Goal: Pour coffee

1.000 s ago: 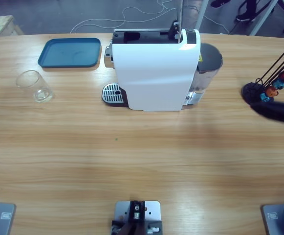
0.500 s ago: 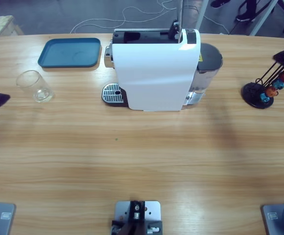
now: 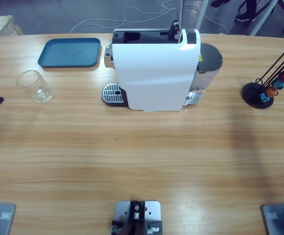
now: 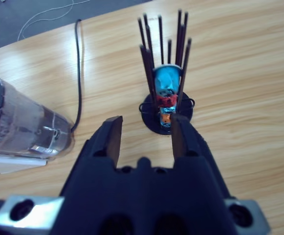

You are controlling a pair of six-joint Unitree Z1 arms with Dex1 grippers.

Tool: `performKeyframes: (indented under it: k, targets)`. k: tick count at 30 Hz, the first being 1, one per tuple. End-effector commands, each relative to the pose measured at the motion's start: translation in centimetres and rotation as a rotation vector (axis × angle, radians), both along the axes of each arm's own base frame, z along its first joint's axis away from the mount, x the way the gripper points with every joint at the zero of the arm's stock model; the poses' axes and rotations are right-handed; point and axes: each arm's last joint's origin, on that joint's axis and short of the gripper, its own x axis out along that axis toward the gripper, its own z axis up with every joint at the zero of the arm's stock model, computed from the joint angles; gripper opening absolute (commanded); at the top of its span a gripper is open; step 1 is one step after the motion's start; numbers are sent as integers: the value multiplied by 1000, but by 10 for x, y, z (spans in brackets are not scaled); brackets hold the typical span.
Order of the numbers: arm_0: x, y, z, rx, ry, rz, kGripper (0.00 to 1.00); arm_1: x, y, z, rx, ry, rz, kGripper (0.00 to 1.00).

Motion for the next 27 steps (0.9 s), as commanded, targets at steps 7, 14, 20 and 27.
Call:
performKeyframes:
  k: [7, 14, 20, 27]
  targets:
    - [-4, 5, -10, 3, -5, 11, 913, 29, 4, -20, -51, 31, -34, 410]
    - [-5, 6, -10, 0, -8, 11, 908, 42, 5, -24, -88, 38, -77, 411]
    - [-5, 6, -10, -1, -9, 11, 908, 47, 6, -26, -96, 39, -86, 410]
    - [-6, 7, -11, -2, -10, 11, 909, 55, 7, -31, -98, 43, -91, 393]
